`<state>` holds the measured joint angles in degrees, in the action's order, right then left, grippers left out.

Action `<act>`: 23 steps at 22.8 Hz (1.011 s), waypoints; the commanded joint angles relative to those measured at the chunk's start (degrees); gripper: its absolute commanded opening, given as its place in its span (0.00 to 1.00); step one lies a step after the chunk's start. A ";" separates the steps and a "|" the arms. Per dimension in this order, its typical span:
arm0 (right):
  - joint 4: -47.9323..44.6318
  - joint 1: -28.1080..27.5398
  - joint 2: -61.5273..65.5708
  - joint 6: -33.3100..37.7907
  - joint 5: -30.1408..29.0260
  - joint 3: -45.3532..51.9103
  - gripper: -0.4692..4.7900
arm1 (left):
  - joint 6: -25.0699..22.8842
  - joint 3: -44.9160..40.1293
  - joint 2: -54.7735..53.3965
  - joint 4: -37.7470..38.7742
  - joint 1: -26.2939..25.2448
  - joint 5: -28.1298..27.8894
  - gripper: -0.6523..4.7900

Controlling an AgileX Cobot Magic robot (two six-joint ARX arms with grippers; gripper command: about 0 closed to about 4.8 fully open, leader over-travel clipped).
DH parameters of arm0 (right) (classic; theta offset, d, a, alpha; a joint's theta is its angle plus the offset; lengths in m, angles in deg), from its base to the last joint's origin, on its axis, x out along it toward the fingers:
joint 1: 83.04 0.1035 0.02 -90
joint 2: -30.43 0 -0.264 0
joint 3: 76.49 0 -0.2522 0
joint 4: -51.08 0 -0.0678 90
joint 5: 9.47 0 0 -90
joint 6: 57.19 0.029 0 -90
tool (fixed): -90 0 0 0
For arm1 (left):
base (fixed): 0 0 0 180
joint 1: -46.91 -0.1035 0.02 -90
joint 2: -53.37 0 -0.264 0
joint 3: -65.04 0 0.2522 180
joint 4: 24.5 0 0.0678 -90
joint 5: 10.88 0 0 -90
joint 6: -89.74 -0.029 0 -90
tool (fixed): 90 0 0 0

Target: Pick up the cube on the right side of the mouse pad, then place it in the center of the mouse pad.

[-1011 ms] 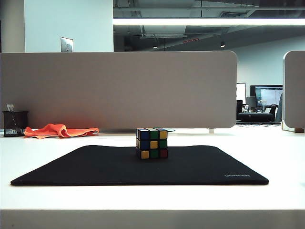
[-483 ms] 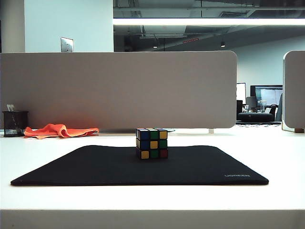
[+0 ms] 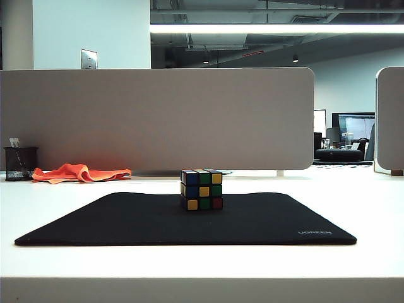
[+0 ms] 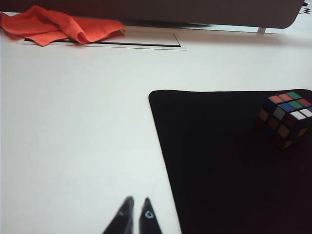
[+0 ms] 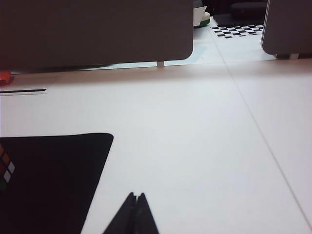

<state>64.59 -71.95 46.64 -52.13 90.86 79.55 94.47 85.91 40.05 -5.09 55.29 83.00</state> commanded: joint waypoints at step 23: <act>4.74 0.31 -16.28 -6.38 -7.80 9.60 0.11 | -2.51 -6.75 13.16 -7.10 -0.13 -0.72 0.11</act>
<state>70.36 -71.75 30.49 -57.38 84.58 89.28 93.12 78.96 53.23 -10.00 55.25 83.40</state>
